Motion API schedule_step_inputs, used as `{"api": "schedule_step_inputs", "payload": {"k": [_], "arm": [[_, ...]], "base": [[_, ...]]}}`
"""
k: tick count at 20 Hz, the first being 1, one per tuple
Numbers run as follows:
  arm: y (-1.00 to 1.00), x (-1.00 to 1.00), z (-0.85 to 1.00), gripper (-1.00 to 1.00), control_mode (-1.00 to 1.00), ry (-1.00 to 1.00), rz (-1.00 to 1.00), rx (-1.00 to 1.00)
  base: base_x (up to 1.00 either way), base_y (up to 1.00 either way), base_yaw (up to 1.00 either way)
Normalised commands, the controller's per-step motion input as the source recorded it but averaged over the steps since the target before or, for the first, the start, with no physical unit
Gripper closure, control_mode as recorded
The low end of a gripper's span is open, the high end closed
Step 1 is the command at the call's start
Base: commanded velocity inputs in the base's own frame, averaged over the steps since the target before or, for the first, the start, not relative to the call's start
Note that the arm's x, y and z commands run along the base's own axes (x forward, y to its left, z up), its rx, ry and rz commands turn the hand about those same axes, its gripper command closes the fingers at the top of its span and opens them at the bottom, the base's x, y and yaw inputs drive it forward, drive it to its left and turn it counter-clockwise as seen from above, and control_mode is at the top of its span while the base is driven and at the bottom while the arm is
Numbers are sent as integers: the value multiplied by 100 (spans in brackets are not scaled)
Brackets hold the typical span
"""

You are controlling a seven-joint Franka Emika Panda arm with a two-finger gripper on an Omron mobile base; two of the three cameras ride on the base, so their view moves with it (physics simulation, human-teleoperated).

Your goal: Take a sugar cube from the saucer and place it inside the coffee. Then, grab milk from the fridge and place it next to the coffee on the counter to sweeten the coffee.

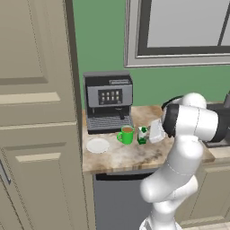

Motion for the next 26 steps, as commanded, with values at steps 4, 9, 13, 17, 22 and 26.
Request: {"api": "schedule_step_inputs", "payload": {"k": [4,9,13,17,22,26], "arm": [[-19,-7,17,-100,-100,-7,-3,0],[-31,-29,31,-100,-100,-20,-4,1],[-33,-50,46,-100,-100,-34,-2,0],[-26,-70,57,-100,-100,-45,0,0],[-21,-97,82,-100,-100,-68,0,0],[-3,-100,87,-100,-100,-84,0,-2]], "base": [[0,0,0],[0,0,0],[0,0,0],[0,0,0],[0,0,0],[0,0,0]]}}
